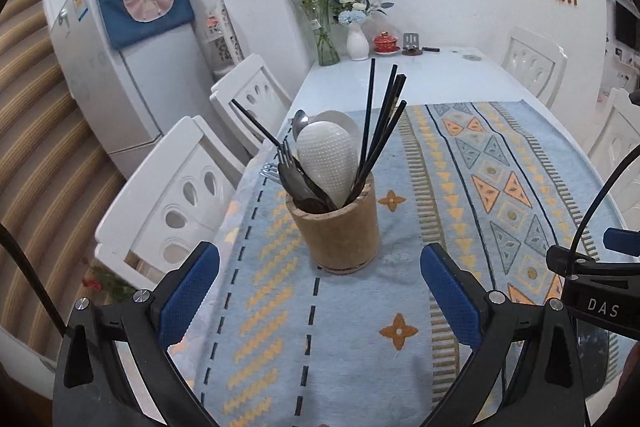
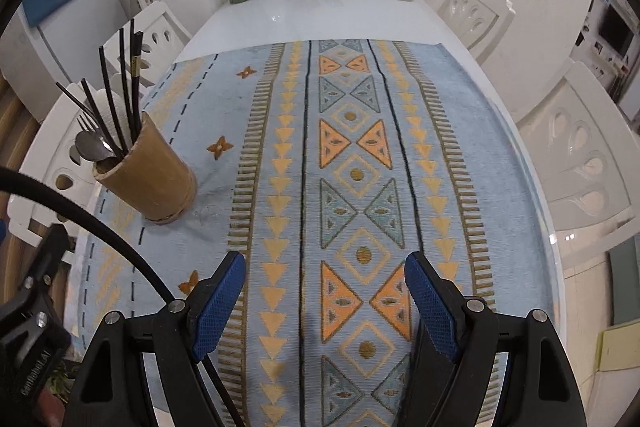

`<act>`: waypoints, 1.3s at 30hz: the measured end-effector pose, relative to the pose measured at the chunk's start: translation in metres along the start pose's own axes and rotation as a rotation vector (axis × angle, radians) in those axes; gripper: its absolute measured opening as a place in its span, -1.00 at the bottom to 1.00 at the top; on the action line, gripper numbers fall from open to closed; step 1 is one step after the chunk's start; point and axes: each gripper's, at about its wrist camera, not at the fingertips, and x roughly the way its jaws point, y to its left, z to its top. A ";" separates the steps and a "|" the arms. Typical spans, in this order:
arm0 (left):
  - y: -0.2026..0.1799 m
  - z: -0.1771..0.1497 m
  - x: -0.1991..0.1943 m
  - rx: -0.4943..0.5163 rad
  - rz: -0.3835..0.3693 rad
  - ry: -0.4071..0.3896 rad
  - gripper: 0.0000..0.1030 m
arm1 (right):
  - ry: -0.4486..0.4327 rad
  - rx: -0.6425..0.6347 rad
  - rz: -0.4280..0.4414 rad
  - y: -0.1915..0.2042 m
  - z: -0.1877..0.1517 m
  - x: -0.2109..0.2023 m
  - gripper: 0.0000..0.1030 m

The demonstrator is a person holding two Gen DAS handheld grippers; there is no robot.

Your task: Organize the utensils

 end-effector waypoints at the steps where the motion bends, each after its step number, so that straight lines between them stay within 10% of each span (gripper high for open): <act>1: 0.000 -0.001 0.001 0.001 -0.003 0.004 0.96 | 0.003 0.007 0.000 -0.001 -0.001 0.001 0.55; 21: -0.018 -0.001 0.006 0.047 -0.010 -0.042 0.96 | 0.038 0.006 -0.032 0.001 -0.006 0.008 0.55; 39: -0.018 -0.014 0.031 0.044 -0.052 0.113 0.97 | -0.023 0.015 0.032 0.010 -0.005 0.001 0.55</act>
